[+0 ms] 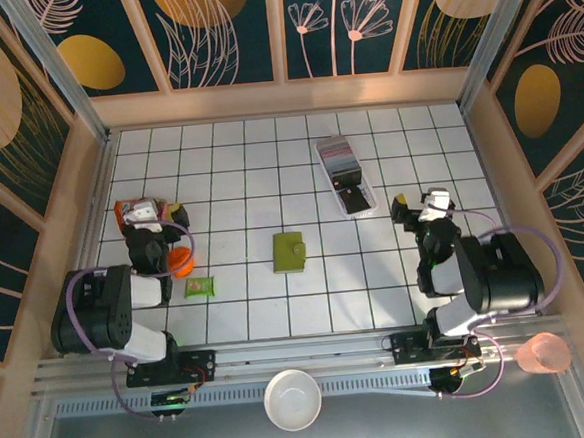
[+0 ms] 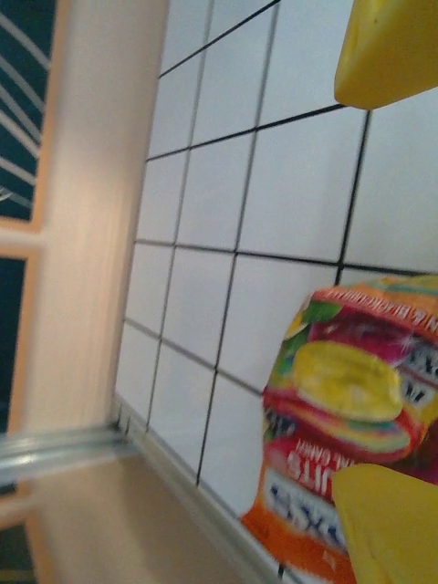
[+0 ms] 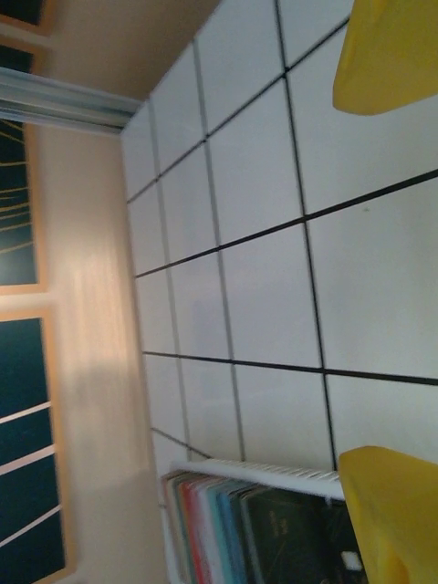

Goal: Put the credit cards into the card holder

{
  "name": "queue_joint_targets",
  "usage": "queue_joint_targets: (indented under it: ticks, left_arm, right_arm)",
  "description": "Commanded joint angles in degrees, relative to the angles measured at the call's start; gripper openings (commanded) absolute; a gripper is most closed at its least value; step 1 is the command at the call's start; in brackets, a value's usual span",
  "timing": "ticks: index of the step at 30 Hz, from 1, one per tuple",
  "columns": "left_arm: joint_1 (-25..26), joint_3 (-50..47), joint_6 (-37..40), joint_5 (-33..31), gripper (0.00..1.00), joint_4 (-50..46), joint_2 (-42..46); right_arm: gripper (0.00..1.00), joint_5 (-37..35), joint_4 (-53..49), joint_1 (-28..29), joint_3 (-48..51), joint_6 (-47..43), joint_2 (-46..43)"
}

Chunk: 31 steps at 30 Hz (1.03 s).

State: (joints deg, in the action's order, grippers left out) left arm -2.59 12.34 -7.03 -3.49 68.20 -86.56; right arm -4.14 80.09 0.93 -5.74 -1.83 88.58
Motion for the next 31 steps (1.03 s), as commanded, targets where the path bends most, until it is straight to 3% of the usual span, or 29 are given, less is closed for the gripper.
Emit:
queue_joint_targets:
  ticks: [1, 6, 8, 14, 31]
  left_arm:
    - [-0.3, 0.2, 1.7, 5.2, 0.99, 7.0, -0.7]
    - [-0.3, 0.8, 1.8, 5.0, 0.99, 6.0, -0.9]
    - [-0.3, 0.9, 1.9, 4.9, 0.99, 5.8, -0.9]
    - [0.4, 0.8, 2.2, 3.4, 0.99, 5.7, -0.5]
    - [0.4, 0.7, 2.2, 3.5, 0.99, 5.8, -0.5]
  right_arm:
    - [0.94, 5.4, 3.0, -1.1, -2.4, 0.5, 0.2]
    - [0.93, 3.7, -3.0, -2.8, -6.3, 3.4, 1.1]
    - [0.99, 3.7, -2.8, -2.9, -6.3, 3.5, 1.1]
    - [0.99, 2.2, -3.0, -2.1, -6.5, 2.8, 1.2]
    - [0.99, 6.4, -4.2, -2.9, -7.0, 2.4, 1.1]
